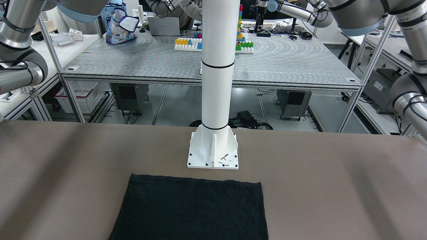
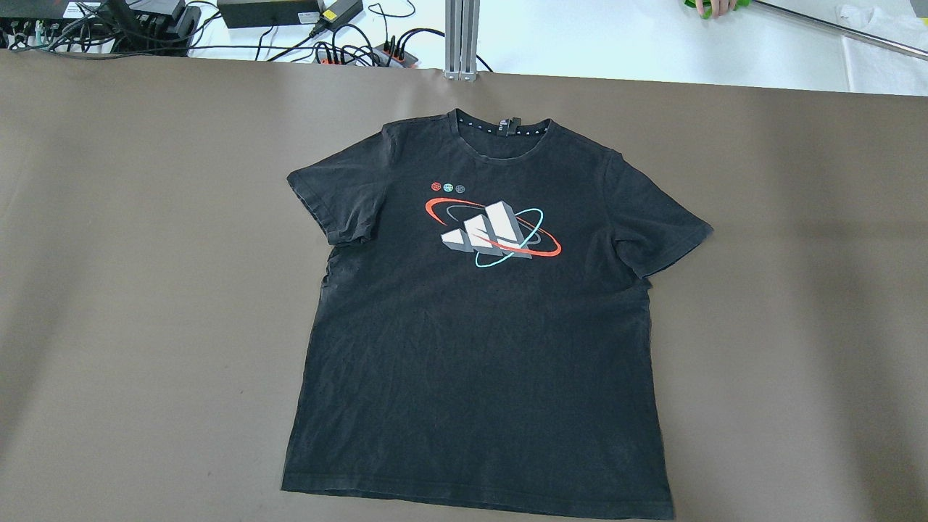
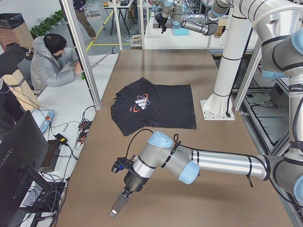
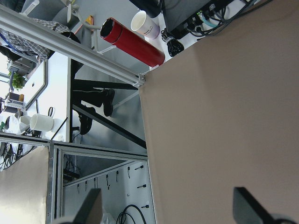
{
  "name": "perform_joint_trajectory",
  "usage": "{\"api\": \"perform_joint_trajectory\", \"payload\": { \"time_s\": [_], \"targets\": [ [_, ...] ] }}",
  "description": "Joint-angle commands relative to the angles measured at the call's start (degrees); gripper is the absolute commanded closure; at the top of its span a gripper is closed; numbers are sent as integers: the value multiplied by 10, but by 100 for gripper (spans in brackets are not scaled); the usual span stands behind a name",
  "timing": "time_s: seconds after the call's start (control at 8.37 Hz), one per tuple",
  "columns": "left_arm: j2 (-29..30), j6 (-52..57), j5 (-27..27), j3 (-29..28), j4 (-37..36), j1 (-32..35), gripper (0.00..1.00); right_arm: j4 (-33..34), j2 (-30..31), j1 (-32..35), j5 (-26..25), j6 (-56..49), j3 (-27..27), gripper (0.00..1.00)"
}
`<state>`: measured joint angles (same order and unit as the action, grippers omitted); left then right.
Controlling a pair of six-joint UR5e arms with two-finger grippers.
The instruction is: Fold clothes
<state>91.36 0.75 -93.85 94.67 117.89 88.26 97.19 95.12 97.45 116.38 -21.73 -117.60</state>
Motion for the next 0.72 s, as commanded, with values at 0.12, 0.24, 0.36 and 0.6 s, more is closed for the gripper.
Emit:
{"api": "perform_joint_trajectory", "payload": {
  "time_s": [0.12, 0.24, 0.36, 0.6],
  "targets": [
    [3, 0, 4, -5, 2, -1, 0, 1, 2, -1, -10, 2, 2, 5],
    [3, 0, 5, -9, 0, -5, 0, 1, 12, 0, -7, 2, 0, 5],
    [12, 0, 12, -23, 1, -22, 0, 0, 16, 1, -9, 0, 0, 5],
    [16, -4, 32, -26, 2, -22, 0, -1, 14, 0, -15, 0, -3, 5]
  ]
}}
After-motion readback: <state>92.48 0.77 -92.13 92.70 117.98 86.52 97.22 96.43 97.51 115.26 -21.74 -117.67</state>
